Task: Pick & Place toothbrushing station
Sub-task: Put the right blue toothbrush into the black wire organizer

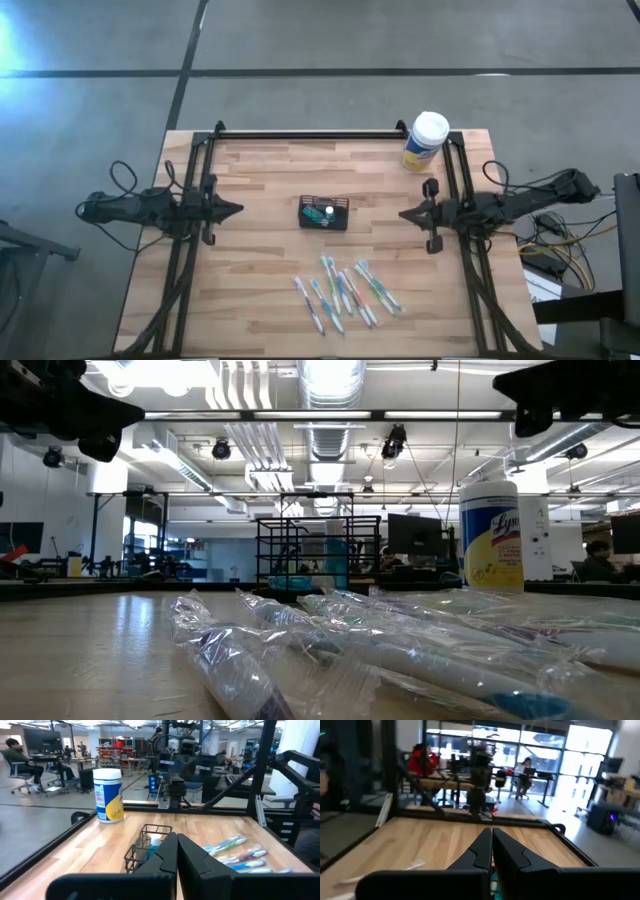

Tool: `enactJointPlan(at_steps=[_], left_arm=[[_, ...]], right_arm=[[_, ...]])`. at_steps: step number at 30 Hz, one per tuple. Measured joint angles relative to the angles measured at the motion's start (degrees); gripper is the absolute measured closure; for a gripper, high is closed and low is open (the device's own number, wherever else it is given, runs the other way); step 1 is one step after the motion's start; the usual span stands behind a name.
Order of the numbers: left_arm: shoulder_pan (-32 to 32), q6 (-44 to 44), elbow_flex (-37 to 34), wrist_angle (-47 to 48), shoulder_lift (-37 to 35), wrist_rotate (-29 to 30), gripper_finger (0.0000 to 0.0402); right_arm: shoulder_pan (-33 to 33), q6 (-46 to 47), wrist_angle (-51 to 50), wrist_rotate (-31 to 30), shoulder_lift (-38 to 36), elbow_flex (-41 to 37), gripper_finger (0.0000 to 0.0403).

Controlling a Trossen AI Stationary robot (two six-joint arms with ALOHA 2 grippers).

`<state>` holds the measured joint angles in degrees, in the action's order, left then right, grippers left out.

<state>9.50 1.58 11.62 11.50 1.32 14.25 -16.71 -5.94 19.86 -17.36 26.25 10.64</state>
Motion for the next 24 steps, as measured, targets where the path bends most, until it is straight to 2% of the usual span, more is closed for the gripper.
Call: enactJointPlan(at_steps=[4, 11, 15, 19, 24], left_arm=[[0.02, -0.23, 0.21, 0.34, -0.23, 0.16, 0.04], [0.02, -2.6, 1.22, 1.1, -1.33, -0.01, 0.04], [0.06, -3.44, 0.44, 0.49, -1.33, -0.01, 0.0401], [0.07, -4.11, -0.4, -0.05, -1.33, -0.01, 0.0401], [0.04, -4.67, -0.62, 0.0, -1.33, -0.01, 0.0399]], right_arm=[[-6.35, -4.58, 0.08, -6.76, -0.56, 0.12, 0.0392], [-15.89, -11.49, -1.12, -14.15, -10.15, 0.06, 0.0392], [-15.91, -11.44, -3.38, -14.09, -13.44, 0.06, 0.0394], [-15.91, -8.79, -7.7, -10.96, -13.81, -0.38, 0.0394], [-15.87, -8.0, -3.74, -11.2, -11.32, -1.3, 0.0394]])
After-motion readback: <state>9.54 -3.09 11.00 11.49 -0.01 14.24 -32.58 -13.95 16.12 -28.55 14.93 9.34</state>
